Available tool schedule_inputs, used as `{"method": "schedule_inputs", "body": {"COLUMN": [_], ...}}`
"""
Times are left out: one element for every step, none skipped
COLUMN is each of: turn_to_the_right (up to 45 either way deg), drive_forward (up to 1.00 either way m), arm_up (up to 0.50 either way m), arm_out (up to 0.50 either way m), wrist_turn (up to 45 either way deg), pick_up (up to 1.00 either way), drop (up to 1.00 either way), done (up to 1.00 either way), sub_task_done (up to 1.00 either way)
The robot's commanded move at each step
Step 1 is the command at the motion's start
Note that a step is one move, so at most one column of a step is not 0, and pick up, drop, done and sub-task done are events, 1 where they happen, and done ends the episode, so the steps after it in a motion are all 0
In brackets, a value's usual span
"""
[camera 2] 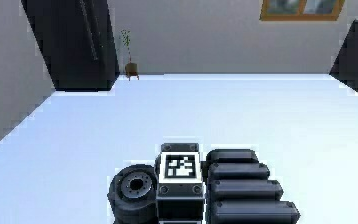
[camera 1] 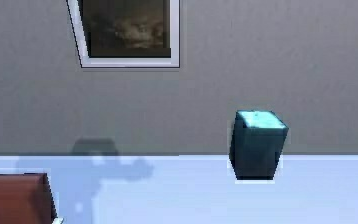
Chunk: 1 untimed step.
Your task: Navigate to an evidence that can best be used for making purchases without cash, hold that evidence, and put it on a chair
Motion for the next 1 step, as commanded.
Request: {"method": "schedule_inputs", "body": {"turn_to_the_right": [45.0], "drive_forward": [0.00], "arm_up": [0.00], "arm_out": [0.00], "wrist_turn": [0.0], "pick_up": [0.00], "drop": [0.00], "done": [0.00], "sub_task_done": [0.00]}}
